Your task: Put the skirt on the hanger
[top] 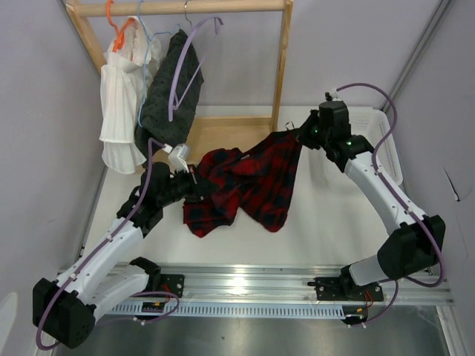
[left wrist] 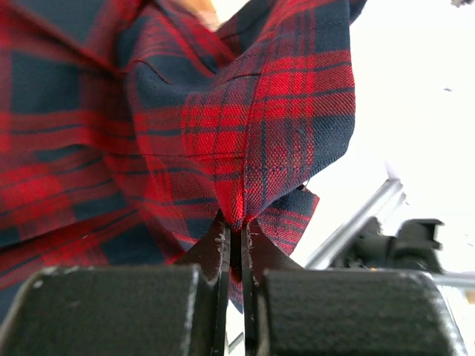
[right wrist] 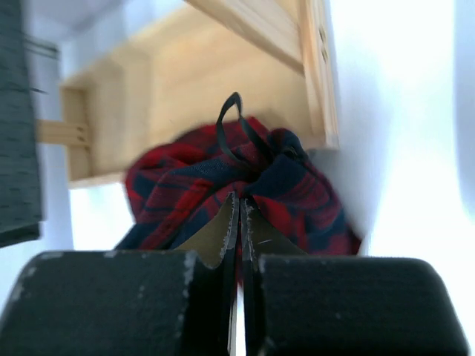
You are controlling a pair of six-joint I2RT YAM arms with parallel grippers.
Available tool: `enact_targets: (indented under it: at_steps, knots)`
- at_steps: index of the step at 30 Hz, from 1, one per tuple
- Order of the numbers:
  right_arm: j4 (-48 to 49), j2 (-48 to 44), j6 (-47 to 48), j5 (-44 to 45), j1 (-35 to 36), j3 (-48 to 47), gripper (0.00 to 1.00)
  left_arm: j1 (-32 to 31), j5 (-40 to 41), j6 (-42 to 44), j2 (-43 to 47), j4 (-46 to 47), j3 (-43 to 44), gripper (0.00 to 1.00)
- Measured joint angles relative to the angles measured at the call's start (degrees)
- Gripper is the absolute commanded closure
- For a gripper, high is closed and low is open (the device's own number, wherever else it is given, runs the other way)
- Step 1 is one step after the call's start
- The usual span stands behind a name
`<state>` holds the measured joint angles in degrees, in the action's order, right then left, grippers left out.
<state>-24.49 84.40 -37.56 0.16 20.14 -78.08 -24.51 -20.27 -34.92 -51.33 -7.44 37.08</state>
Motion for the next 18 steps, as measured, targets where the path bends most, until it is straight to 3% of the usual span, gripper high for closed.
enact_targets:
  at_steps: [5, 11, 14, 18]
  knots:
    - [-3.23, -2.01, 1.36, -0.07, -1.99, -4.42, 1.00, 1.44, -5.75, 0.76, -0.76, -0.70, 4.31, 1.00]
    - [-8.20, -2.95, 2.95, -0.57, -2.93, -11.85, 1.00, 7.50, -10.64, 0.90, -1.38, -5.03, 12.72, 1.00]
    - [-8.46, -6.32, 3.37, -0.68, -2.16, -10.14, 1.00, 10.88, -11.23, 0.87, -1.57, -7.28, 16.94, 1.00]
    - [-8.13, -15.32, 3.02, -0.44, 0.02, -0.13, 1.00, 14.40, -12.63, 0.13, -2.38, -6.34, 15.85, 1.00]
